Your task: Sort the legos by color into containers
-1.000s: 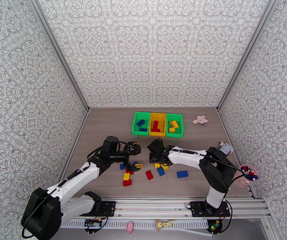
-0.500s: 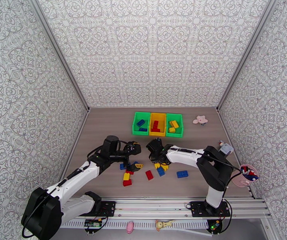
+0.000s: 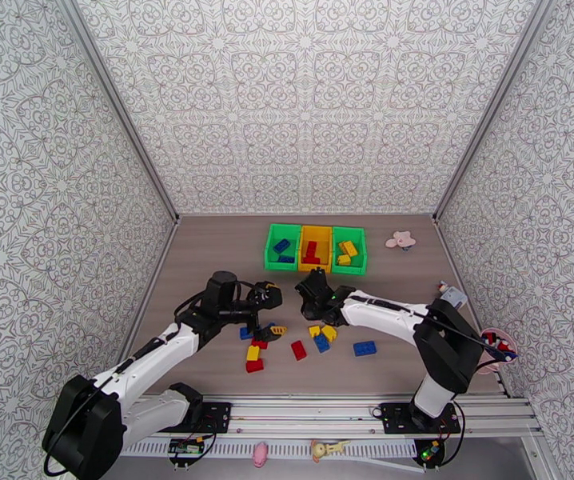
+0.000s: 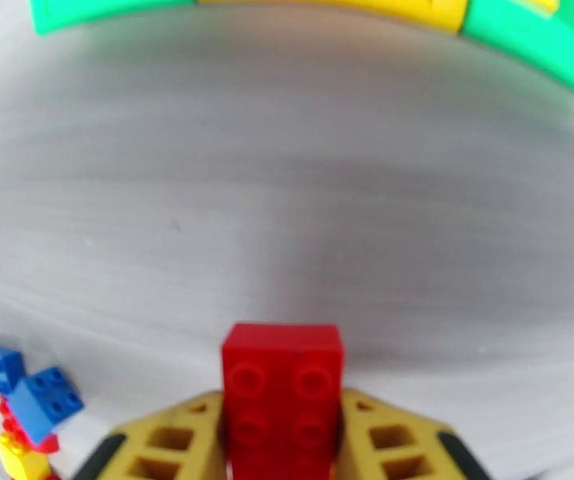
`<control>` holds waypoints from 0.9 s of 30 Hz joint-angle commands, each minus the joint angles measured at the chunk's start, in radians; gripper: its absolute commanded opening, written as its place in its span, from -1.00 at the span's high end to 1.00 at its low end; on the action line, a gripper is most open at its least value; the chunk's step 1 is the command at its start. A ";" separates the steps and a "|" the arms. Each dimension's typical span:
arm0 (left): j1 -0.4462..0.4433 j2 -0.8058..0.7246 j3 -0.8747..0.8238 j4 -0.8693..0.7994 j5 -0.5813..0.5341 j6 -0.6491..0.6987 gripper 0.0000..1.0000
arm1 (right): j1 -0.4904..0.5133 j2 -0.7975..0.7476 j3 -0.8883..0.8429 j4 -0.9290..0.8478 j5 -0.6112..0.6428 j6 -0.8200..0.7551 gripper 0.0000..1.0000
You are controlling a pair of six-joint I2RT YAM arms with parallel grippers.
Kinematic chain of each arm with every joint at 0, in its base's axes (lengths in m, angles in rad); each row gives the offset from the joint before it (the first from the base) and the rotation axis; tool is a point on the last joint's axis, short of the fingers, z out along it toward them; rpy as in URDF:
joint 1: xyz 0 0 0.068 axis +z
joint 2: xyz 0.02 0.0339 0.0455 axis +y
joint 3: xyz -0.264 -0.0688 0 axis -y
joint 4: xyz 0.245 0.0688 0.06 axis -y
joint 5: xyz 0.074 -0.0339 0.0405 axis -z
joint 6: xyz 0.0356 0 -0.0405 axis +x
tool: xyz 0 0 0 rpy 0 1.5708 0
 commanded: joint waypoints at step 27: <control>-0.004 0.002 -0.078 0.303 -0.163 -0.218 -0.99 | -0.259 0.388 0.546 0.212 0.076 -0.299 0.27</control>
